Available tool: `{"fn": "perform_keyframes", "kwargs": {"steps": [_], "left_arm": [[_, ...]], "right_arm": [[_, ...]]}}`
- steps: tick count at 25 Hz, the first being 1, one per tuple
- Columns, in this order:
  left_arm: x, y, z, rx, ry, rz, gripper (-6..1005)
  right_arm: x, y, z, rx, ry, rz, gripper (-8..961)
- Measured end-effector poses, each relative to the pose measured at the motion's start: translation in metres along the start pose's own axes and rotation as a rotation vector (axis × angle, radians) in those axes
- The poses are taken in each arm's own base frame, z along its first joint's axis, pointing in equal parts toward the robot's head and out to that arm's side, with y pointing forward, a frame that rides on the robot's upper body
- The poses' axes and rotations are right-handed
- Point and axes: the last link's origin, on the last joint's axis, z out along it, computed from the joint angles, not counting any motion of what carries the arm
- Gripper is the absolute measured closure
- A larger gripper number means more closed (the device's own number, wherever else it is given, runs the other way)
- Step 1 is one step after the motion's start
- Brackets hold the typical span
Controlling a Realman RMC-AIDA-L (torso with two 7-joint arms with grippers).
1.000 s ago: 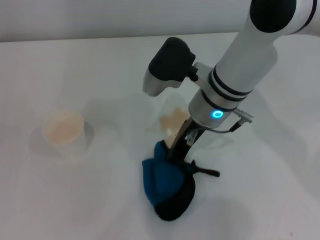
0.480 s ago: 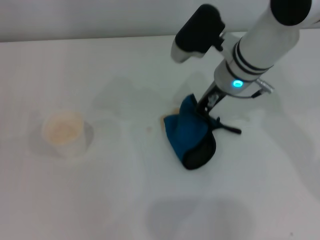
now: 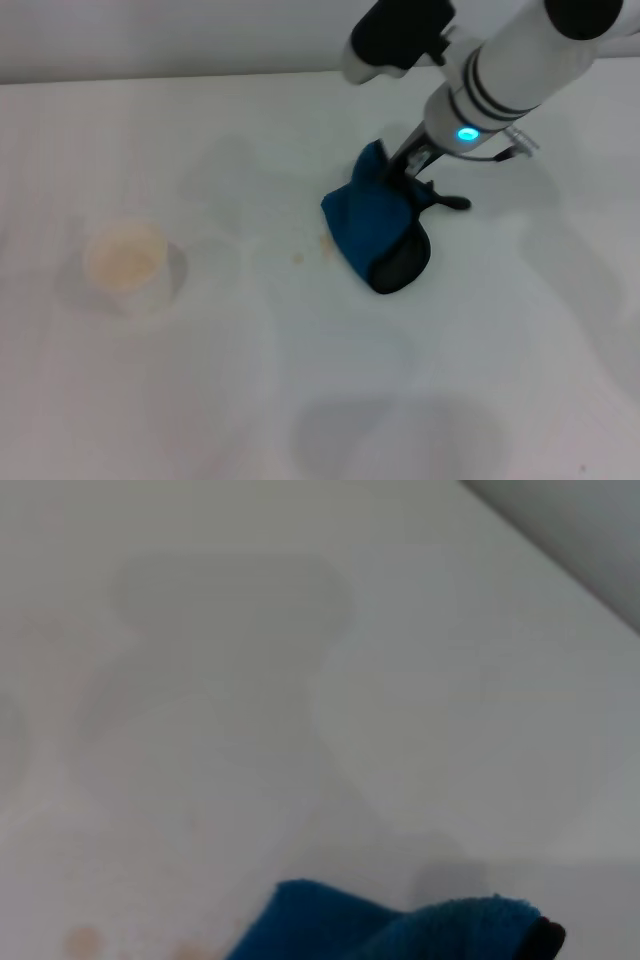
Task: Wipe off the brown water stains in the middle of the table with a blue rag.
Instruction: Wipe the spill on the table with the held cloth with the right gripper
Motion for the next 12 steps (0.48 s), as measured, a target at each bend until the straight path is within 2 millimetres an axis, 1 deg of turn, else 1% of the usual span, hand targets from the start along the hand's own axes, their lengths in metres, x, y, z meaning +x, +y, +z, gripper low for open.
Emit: {"fn": "perform_keyframes", "kwargs": {"steps": [3, 9, 12], "left_arm": [[-0.001, 0.000, 0.001, 0.000, -0.004, -0.001, 127], [-0.002, 0.004, 0.005, -0.014, -0.007, -0.002, 127], [-0.002, 0.005, 0.006, -0.017, -0.006, -0.003, 127]], "right_arm": [[-0.005, 0.018, -0.001, -0.061, 0.020, -0.040, 880], [-0.013, 0.070, -0.005, -0.248, 0.081, -0.167, 880], [-0.014, 0.087, -0.011, -0.349, 0.095, -0.219, 880]]}}
